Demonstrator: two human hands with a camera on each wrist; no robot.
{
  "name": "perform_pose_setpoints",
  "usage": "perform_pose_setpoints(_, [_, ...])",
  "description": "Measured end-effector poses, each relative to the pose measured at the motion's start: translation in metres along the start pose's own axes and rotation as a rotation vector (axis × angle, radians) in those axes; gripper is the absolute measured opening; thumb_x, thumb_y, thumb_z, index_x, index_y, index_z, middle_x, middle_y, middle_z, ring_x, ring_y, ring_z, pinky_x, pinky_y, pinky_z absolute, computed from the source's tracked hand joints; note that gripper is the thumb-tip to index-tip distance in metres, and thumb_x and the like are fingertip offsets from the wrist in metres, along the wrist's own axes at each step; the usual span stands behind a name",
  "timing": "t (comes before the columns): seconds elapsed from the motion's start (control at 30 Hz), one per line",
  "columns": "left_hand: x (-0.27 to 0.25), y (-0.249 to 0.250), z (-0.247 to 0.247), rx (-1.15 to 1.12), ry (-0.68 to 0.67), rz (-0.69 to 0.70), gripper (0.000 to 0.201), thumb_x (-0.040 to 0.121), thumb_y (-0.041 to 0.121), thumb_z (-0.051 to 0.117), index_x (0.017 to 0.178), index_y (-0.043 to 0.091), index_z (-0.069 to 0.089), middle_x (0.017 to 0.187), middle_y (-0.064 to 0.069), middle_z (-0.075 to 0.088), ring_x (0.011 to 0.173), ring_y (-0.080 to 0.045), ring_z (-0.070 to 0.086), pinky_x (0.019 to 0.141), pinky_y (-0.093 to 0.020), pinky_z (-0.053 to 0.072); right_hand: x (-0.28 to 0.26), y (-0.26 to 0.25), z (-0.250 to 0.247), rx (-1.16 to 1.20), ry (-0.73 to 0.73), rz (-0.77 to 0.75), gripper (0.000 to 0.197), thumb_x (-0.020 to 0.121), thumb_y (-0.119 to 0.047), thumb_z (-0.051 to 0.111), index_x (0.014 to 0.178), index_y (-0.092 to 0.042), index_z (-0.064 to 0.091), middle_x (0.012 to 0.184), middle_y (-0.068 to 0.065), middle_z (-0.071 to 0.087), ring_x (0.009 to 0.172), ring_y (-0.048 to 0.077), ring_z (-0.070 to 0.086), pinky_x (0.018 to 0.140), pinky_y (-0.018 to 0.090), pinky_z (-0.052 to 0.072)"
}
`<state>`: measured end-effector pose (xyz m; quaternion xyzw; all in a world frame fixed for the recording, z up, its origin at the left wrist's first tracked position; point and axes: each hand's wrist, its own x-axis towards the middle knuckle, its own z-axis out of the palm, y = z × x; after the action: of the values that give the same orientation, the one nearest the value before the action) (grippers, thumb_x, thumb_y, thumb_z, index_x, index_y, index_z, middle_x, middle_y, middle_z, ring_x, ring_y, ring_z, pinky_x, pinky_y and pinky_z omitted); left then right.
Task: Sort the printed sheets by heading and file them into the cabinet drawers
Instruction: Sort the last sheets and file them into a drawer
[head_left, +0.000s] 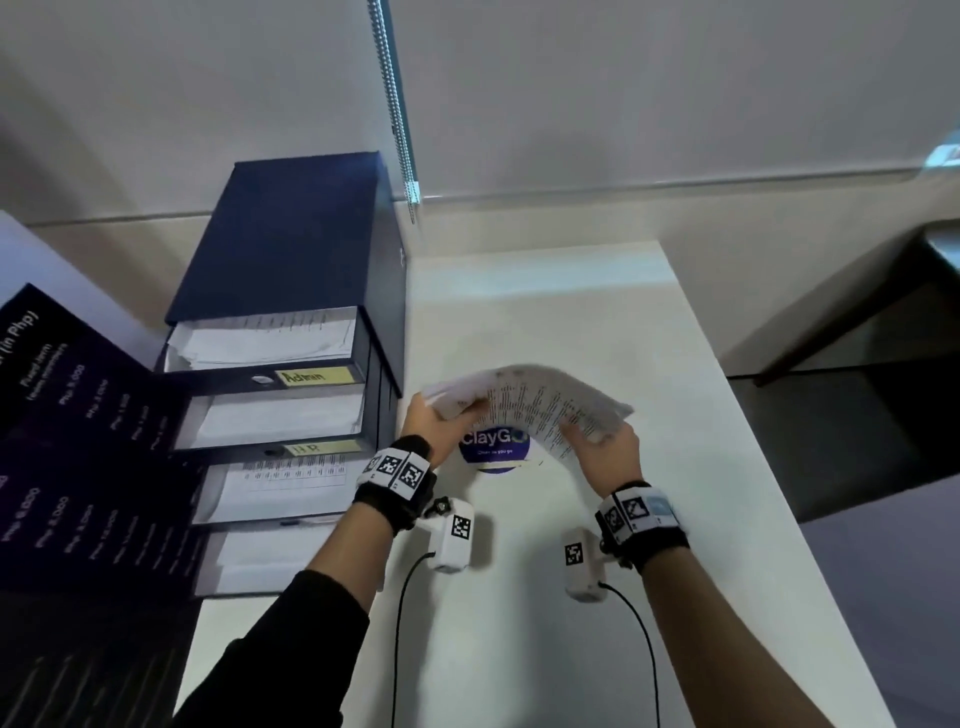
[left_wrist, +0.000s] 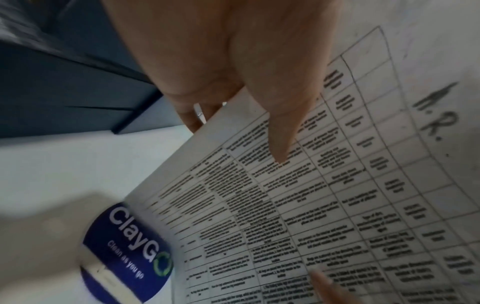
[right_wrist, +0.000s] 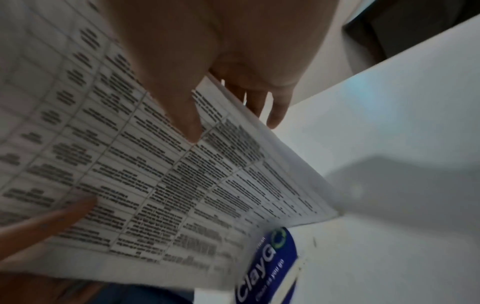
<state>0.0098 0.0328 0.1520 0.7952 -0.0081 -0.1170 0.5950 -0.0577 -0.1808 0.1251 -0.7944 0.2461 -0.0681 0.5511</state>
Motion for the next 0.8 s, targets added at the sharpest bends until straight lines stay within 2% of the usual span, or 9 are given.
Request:
perform_pose_setpoints(0.1, [-0.003, 0.017, -0.014, -0.018, 0.001, 0.028, 0.035, 0.082, 0.03, 0.077, 0.111, 0.012, 0.071, 0.101, 0.005, 0.074, 0.098, -0.013, 0.07, 0.083, -0.029, 0.057, -0.007, -0.023, -0.007, 0.027, -0.048, -0.077, 0.024, 0.088, -0.026, 0.069, 0.108, -0.013, 0.069, 0.1, -0.001, 0.07, 0.096, 0.019, 0.069, 0.085, 0.036, 0.057])
perform_pose_setpoints(0.23, [-0.016, 0.053, -0.052, -0.013, 0.031, 0.122, 0.036, 0.084, 0.036, 0.073, 0.115, 0.023, 0.062, 0.109, 0.01, 0.07, 0.1, -0.001, 0.066, 0.085, -0.022, 0.054, -0.022, -0.068, -0.009, 0.122, -0.126, -0.193, 0.028, 0.091, -0.031, 0.065, 0.114, -0.015, 0.067, 0.105, -0.005, 0.071, 0.098, 0.012, 0.068, 0.086, 0.035, 0.056])
perform_pose_setpoints(0.33, [-0.029, 0.067, -0.092, -0.007, 0.006, 0.155, 0.044, 0.084, 0.04, 0.072, 0.123, 0.027, 0.055, 0.114, 0.01, 0.068, 0.103, -0.002, 0.066, 0.083, -0.023, 0.055, -0.034, -0.101, 0.008, 0.221, -0.143, -0.244, 0.03, 0.092, -0.036, 0.063, 0.117, -0.018, 0.066, 0.108, -0.006, 0.071, 0.103, 0.011, 0.067, 0.089, 0.034, 0.054])
perform_pose_setpoints(0.4, [-0.039, 0.058, -0.122, -0.007, -0.043, 0.091, 0.054, 0.082, 0.042, 0.072, 0.129, 0.025, 0.052, 0.12, 0.008, 0.067, 0.107, -0.005, 0.065, 0.088, -0.029, 0.055, -0.042, -0.116, 0.027, 0.249, -0.162, -0.239, 0.039, 0.091, -0.045, 0.061, 0.12, -0.019, 0.063, 0.114, -0.004, 0.07, 0.108, 0.014, 0.066, 0.095, 0.038, 0.051])
perform_pose_setpoints(0.5, [-0.063, 0.028, -0.164, 0.074, -0.096, -0.029, 0.06, 0.082, 0.041, 0.073, 0.134, 0.023, 0.05, 0.126, 0.006, 0.065, 0.112, -0.01, 0.064, 0.098, -0.043, 0.052, -0.059, -0.125, 0.063, 0.231, -0.269, -0.184, 0.042, 0.095, -0.038, 0.058, 0.132, -0.019, 0.055, 0.125, -0.005, 0.064, 0.115, 0.013, 0.06, 0.101, 0.036, 0.046])
perform_pose_setpoints(0.53, [-0.072, 0.017, -0.177, 0.102, -0.083, -0.053, 0.059, 0.082, 0.039, 0.073, 0.133, 0.022, 0.05, 0.126, 0.006, 0.065, 0.112, -0.011, 0.064, 0.098, -0.043, 0.052, -0.065, -0.123, 0.077, 0.225, -0.328, -0.158, 0.04, 0.097, -0.031, 0.057, 0.135, -0.019, 0.052, 0.127, -0.005, 0.063, 0.116, 0.013, 0.06, 0.102, 0.036, 0.045])
perform_pose_setpoints(0.63, [-0.101, -0.008, -0.215, 0.143, -0.048, -0.165, 0.053, 0.082, 0.033, 0.076, 0.125, 0.019, 0.05, 0.12, 0.007, 0.066, 0.105, -0.016, 0.066, 0.085, -0.03, 0.056, -0.094, -0.116, 0.114, 0.259, -0.534, 0.012, 0.041, 0.095, -0.013, 0.058, 0.135, -0.018, 0.049, 0.123, -0.005, 0.064, 0.107, 0.009, 0.062, 0.101, 0.034, 0.045])
perform_pose_setpoints(0.7, [-0.126, -0.028, -0.244, 0.137, -0.04, -0.246, 0.06, 0.079, 0.032, 0.078, 0.13, 0.016, 0.051, 0.119, 0.004, 0.067, 0.107, -0.016, 0.066, 0.094, -0.038, 0.054, -0.118, -0.107, 0.139, 0.237, -0.694, 0.121, 0.041, 0.094, -0.008, 0.059, 0.131, -0.019, 0.048, 0.118, -0.005, 0.065, 0.101, 0.007, 0.063, 0.101, 0.032, 0.044])
perform_pose_setpoints(0.8, [-0.158, -0.052, -0.277, 0.106, -0.039, -0.33, 0.066, 0.074, 0.041, 0.081, 0.129, 0.017, 0.054, 0.121, 0.004, 0.067, 0.105, -0.013, 0.067, 0.1, -0.04, 0.051, -0.143, -0.093, 0.173, 0.222, -0.881, 0.228, 0.045, 0.092, -0.007, 0.06, 0.136, -0.015, 0.051, 0.126, 0.004, 0.066, 0.111, 0.021, 0.065, 0.099, 0.045, 0.05])
